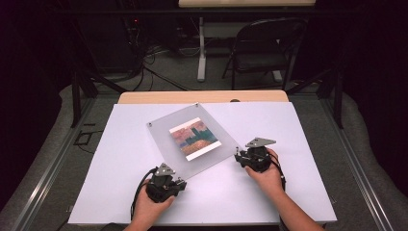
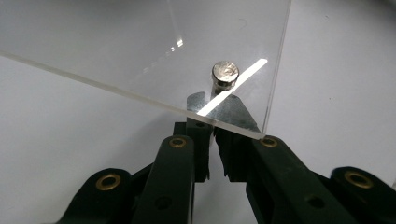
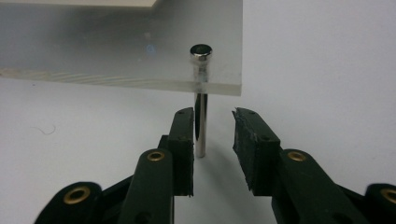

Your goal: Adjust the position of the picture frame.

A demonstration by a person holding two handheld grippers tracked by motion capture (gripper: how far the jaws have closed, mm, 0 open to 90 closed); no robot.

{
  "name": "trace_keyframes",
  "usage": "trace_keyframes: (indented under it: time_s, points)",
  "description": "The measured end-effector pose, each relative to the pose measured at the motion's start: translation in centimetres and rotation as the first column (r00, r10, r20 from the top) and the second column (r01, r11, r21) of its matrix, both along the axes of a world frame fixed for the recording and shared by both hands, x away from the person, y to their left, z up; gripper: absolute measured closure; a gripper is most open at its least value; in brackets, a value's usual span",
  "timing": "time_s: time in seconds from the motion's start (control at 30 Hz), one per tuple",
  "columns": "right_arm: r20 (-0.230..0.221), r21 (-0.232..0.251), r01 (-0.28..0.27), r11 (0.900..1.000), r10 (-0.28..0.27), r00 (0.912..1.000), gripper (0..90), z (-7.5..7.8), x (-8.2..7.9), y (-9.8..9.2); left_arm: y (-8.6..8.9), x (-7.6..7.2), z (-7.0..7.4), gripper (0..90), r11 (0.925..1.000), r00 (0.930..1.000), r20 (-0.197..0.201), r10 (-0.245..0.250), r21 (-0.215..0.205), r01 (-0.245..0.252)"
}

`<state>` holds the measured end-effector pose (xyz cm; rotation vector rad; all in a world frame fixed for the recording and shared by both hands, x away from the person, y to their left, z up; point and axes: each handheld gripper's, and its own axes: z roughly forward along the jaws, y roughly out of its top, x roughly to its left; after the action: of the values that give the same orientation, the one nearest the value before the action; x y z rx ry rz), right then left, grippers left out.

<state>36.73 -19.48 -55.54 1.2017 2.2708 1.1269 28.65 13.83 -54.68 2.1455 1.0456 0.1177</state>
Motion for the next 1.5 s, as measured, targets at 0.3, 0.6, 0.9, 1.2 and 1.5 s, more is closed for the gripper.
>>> trace_keyframes:
  time_s: [0.3, 0.6, 0.9, 1.2, 1.5]
  points:
    - [-0.011, -0.021, -0.024, 0.999, 0.024, 0.9996, 78.5, -0.5, 0.8, 0.9, -0.2, 0.1, -0.1, 84.2, 1.0, 1.0, 0.0, 0.004, 0.007, -0.004]
    - [-0.025, -0.02, -0.051, 0.998, 0.051, 0.9984, 85.4, -0.4, 0.8, 1.0, -0.2, -0.1, 0.2, 85.1, 1.0, 0.9999, 0.015, 0.005, 0.005, -0.005]
    - [-0.055, 0.016, -0.045, 0.999, 0.046, 0.9974, 85.6, -0.2, -0.1, 0.5, 0.1, -0.3, 1.2, 85.2, 0.9999, 0.9982, 0.06, -0.006, 0.014, 0.005]
    - [-0.074, 0.037, -0.047, 0.998, 0.05, 0.996, 85.7, 0.6, -2.3, -0.1, 0.9, 1.3, 1.7, 85.2, 0.999, 0.9966, 0.07, 0.044, -0.001, -0.045]
    - [-0.08, 0.061, -0.015, 0.998, 0.02, 0.9966, 85.7, 0.9, -3.6, -0.7, 0.7, 2.3, 2.0, 85.3, 0.9987, 0.9955, 0.079, 0.051, -0.009, -0.05]
